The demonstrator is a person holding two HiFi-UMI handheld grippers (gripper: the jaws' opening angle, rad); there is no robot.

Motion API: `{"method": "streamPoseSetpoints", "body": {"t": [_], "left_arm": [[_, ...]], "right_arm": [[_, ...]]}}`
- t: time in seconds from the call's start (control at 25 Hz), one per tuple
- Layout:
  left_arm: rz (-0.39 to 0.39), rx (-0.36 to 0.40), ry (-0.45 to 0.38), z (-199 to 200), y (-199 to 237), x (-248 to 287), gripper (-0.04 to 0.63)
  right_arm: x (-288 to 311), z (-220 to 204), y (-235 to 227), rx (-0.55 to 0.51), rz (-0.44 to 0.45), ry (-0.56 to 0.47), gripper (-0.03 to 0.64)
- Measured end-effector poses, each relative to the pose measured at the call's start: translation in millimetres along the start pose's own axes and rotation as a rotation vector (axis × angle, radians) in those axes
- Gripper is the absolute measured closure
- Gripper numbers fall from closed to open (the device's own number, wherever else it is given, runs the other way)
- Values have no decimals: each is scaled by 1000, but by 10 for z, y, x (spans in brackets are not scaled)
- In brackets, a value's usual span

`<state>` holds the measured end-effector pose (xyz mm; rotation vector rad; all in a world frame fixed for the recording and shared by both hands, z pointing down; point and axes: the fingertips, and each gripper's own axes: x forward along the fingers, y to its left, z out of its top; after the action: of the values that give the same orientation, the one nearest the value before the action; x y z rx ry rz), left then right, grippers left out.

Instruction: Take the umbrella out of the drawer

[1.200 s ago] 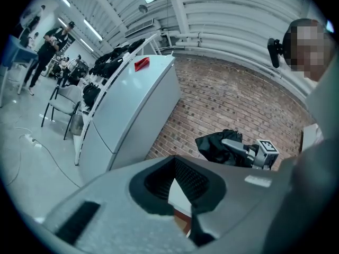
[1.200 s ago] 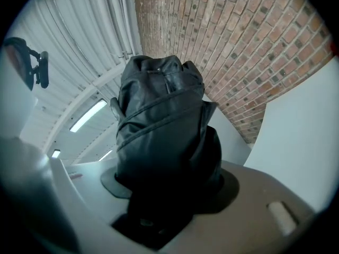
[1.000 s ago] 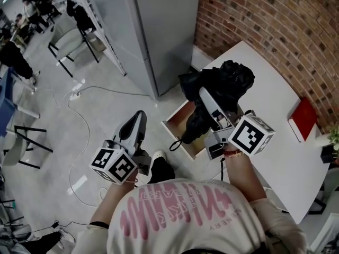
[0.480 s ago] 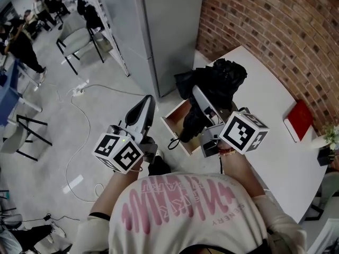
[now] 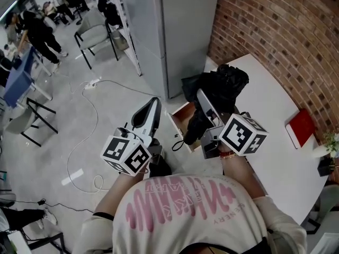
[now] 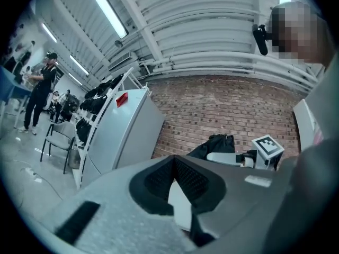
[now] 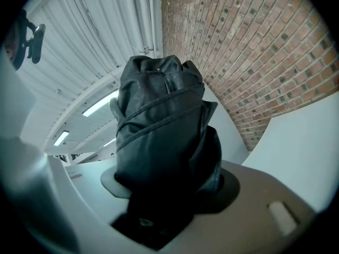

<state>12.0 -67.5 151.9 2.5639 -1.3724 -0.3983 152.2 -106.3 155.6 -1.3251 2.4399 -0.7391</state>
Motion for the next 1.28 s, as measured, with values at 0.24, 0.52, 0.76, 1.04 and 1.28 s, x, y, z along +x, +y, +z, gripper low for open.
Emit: {"method": "streamPoseSetpoints", "body": {"t": [0.24,0.52,0.76,1.04,1.28], "left_arm": [[24,-6,-3,5,-95,-220,592],[34,2,-42,200,-71,-364,592],[-18,-5,-33,306,-65,-443,592],[-65,15,-15,558,67,-609,592],[-89,3,13,568,208,-751,592]], "right_arm": [[-105,-145,104,10,9,30,328],[-154,-200,284,-33,-26,36,328],[-154,-204,447,-55,-73,12,327],[-119,-281,760,-81,-129,-10,323],[-139,-430,878,-114,-192,-13,321]]}}
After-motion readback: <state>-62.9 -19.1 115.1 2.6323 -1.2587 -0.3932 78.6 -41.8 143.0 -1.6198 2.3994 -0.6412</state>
